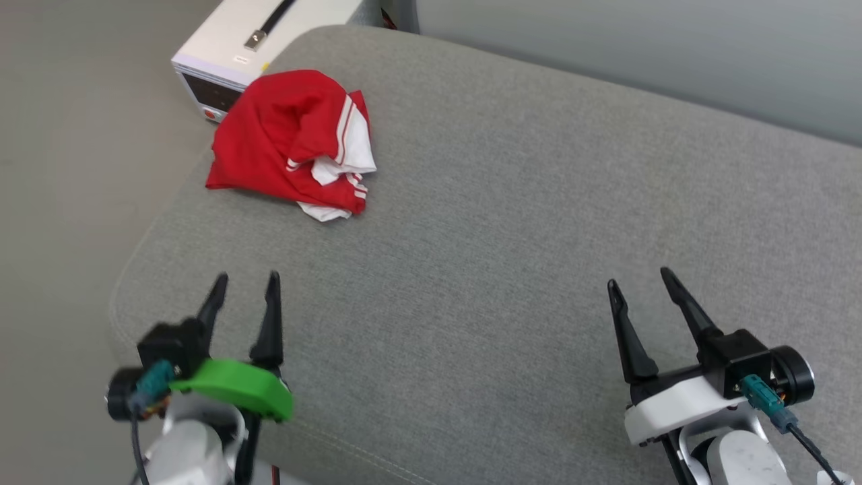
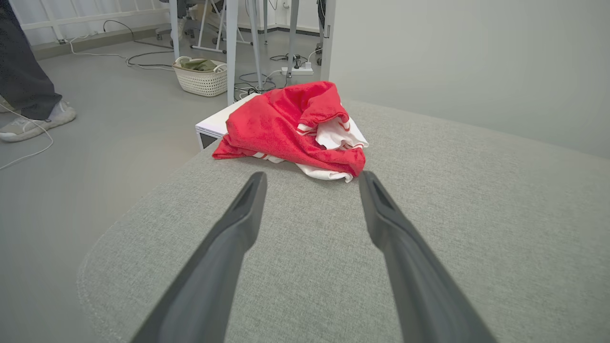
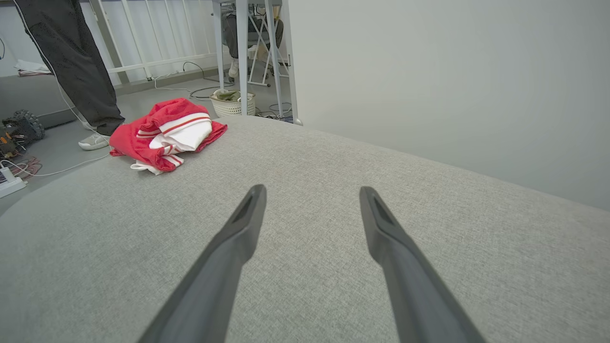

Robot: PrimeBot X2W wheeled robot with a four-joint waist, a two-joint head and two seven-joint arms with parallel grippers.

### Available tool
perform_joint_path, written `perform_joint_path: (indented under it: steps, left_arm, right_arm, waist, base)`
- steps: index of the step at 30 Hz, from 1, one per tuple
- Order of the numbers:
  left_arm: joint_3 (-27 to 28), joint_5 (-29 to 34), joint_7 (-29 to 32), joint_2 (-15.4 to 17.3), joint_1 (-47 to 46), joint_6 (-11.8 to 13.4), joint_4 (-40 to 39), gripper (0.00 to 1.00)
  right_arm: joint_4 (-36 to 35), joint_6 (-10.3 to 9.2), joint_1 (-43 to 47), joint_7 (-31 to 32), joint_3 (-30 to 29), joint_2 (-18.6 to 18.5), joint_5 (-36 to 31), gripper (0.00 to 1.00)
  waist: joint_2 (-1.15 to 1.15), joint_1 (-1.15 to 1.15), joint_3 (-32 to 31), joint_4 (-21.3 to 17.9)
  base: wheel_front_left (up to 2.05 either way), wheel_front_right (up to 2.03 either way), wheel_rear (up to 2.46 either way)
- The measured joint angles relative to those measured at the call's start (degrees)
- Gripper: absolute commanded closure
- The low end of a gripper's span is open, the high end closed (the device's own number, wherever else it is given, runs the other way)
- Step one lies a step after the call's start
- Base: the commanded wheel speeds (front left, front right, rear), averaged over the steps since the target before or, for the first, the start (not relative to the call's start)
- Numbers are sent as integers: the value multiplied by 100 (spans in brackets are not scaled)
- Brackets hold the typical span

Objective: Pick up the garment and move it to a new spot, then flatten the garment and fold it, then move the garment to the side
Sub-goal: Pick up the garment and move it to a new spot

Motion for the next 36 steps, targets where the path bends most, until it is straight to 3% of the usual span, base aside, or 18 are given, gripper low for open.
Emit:
perform_joint_path:
  steps: [5,14,20,28,36]
  left_arm:
    - [-166,-322,365,601,-992,-40,668,0]
    - [-1015,-1690,2159,1883,-2629,-62,1049,0]
    - [-1343,-2403,3164,2481,-3468,-62,1280,0]
    - [-1477,-3042,4075,2859,-4195,-62,1716,0]
    - [-1499,-3465,4548,2861,-4536,-63,2283,0]
  right_arm:
    - [-224,0,-136,-12,32,-127,-88,0]
    - [-749,0,-394,82,25,-348,-159,0]
    - [-1024,0,-519,174,38,-472,-160,0]
    - [-1276,0,-641,209,62,-520,-161,0]
    - [-1428,0,-711,232,79,-570,-170,0]
  waist:
    - [0,0,406,-157]
    - [0,0,1182,-497]
    - [0,1,1671,-714]
    - [0,0,2185,-995]
    - [0,0,2535,-1229]
  base:
    - [0,0,0]
    - [0,0,0]
    - [0,0,0]
    - [0,0,0]
    - [0,0,0]
